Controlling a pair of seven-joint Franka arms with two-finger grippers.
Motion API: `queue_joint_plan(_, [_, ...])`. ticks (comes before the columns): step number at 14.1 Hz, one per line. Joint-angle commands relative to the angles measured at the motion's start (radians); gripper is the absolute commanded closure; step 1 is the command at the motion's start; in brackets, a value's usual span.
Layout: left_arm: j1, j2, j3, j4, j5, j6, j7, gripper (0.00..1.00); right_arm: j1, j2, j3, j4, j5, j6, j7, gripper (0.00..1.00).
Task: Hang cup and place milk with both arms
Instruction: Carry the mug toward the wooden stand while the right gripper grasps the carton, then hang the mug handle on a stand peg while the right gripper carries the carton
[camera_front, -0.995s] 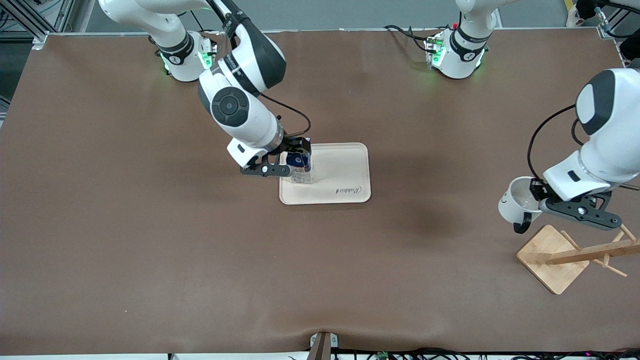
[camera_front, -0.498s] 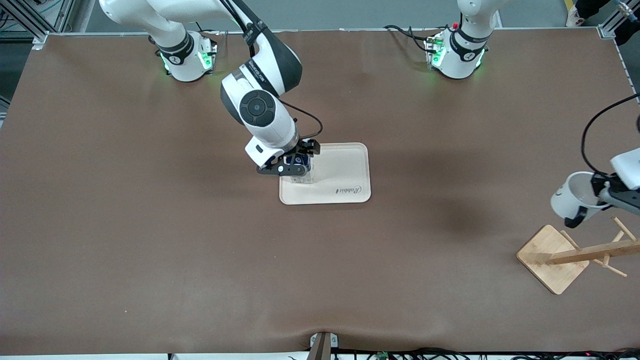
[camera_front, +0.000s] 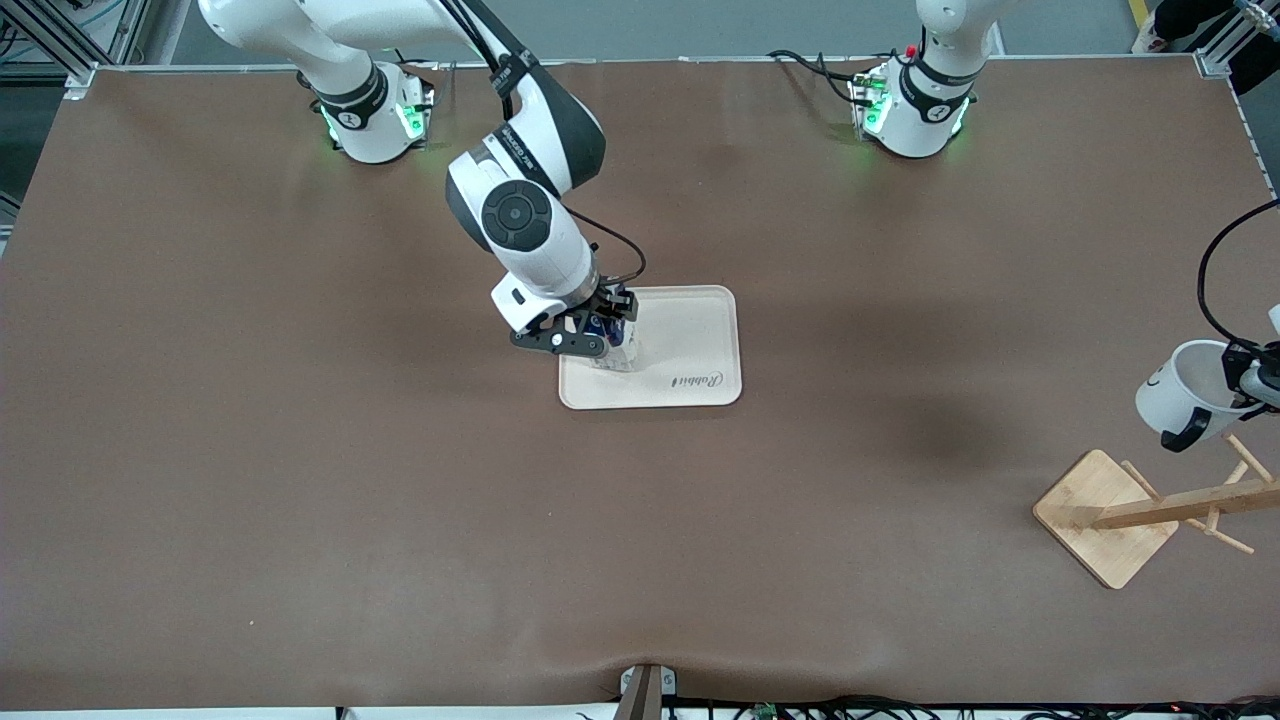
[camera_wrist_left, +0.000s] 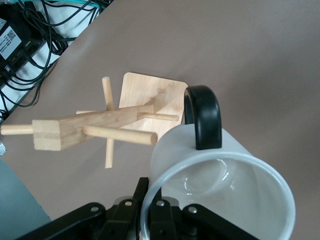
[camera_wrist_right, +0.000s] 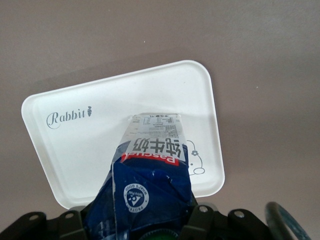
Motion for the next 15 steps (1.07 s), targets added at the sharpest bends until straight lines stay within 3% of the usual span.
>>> queue_joint_plan(1, [0.039, 0.009, -0.008, 0.036, -0.042, -0.025, 0.061, 1.0, -0.046, -0.033, -0.005, 0.088, -0.014, -0.149, 0.018, 1.0])
queue_joint_plan(4, [0.049, 0.046, -0.008, 0.083, -0.056, -0.025, 0.07, 1.0, -0.137, -0.053, -0.005, 0.176, -0.014, -0.337, -0.022, 1.0])
queue_joint_plan(9, [0.049, 0.13, -0.006, 0.155, -0.074, -0.023, 0.086, 1.0, -0.394, -0.162, -0.006, 0.16, -0.02, -0.492, -0.149, 1.0])
queue_joint_plan(12, [0.07, 0.17, -0.008, 0.195, -0.076, -0.022, 0.086, 1.0, -0.578, -0.193, -0.006, 0.122, -0.028, -0.535, -0.344, 1.0])
queue_joint_plan(15, [0.066, 0.179, -0.008, 0.199, -0.077, -0.016, 0.077, 0.96, -0.724, -0.188, -0.006, 0.088, -0.172, -0.489, -0.588, 1.0])
